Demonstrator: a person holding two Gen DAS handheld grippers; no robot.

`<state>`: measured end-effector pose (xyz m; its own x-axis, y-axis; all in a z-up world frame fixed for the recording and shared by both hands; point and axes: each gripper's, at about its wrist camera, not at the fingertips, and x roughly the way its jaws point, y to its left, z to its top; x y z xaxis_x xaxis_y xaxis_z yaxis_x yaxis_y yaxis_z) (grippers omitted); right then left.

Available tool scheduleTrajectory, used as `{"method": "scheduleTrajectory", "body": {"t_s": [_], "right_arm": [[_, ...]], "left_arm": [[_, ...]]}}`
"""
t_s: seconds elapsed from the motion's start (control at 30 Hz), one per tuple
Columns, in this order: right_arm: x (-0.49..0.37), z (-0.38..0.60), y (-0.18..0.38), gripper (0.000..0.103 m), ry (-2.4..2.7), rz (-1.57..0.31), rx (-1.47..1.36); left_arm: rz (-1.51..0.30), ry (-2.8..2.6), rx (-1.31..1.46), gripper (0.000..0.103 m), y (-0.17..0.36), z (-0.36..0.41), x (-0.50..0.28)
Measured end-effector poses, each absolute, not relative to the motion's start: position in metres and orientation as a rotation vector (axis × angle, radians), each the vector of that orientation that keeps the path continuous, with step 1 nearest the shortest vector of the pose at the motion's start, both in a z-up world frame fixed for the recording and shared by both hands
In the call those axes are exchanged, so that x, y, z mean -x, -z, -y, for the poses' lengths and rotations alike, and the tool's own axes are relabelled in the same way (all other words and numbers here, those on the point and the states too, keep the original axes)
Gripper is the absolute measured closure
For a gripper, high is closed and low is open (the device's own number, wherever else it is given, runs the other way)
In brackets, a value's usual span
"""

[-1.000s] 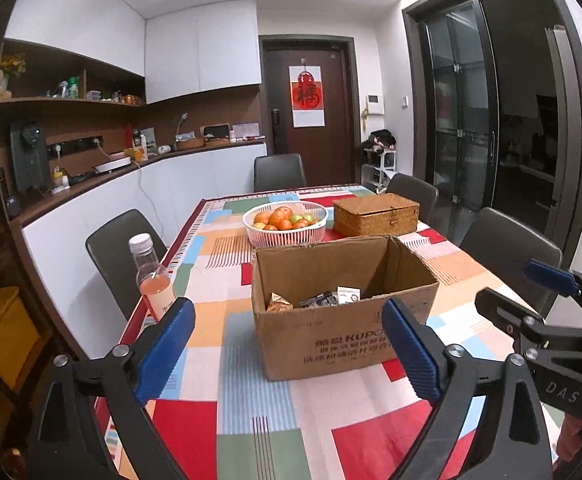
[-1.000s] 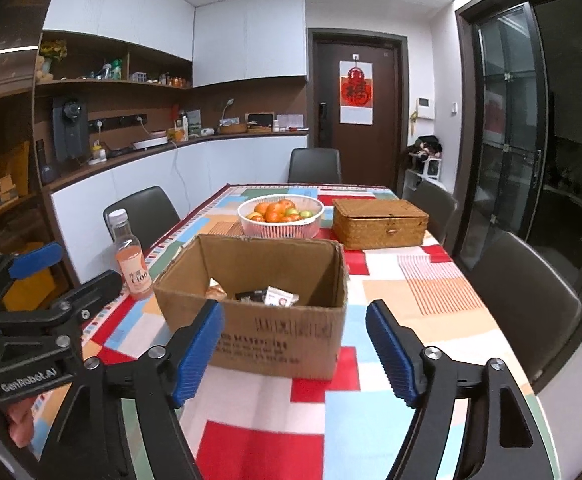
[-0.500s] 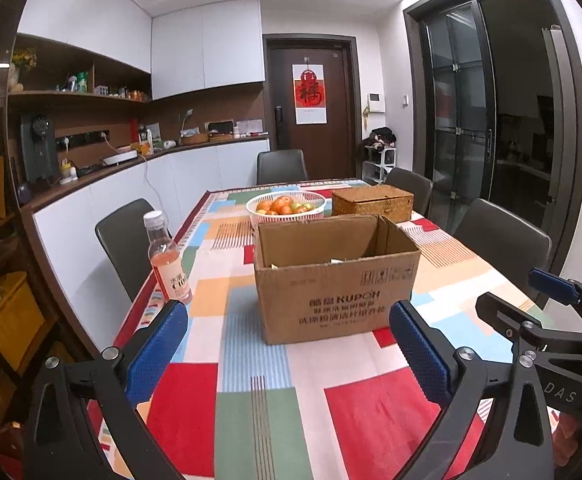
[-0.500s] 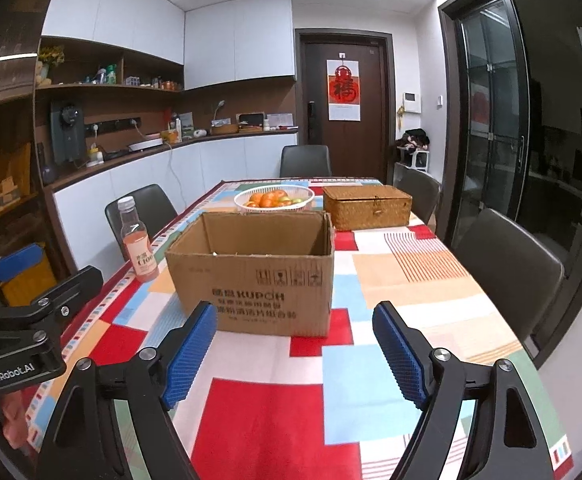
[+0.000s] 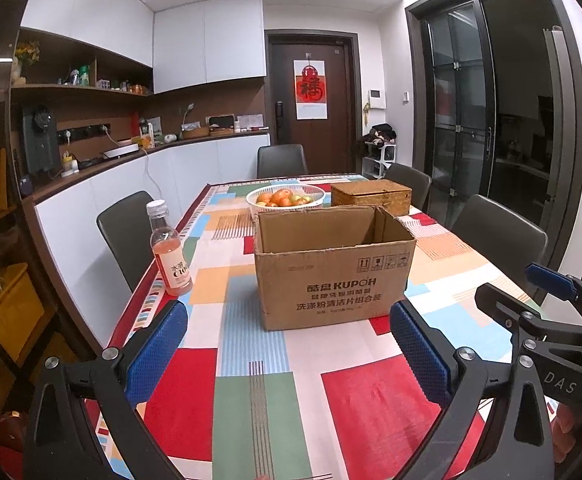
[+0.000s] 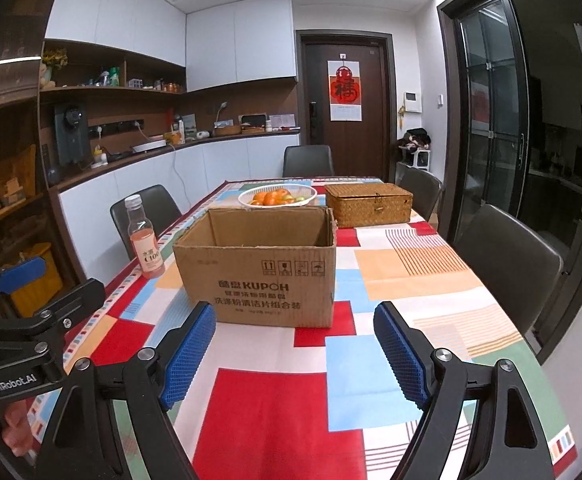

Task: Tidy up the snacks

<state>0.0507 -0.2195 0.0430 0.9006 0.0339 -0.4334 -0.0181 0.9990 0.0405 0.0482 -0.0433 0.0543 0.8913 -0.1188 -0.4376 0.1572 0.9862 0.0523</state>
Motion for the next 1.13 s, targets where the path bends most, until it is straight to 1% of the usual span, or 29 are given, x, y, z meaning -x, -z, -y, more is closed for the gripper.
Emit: {"method": "scheduleTrajectory", "body": {"t_s": [1.13], "right_arm": [[-0.0487, 0.2193, -0.0383, 0.021, -0.019, -0.468, -0.050]], "left_arm": [[-0.432, 0.119, -0.102, 0.000, -0.0554, 0.0412, -0.0436]]}}
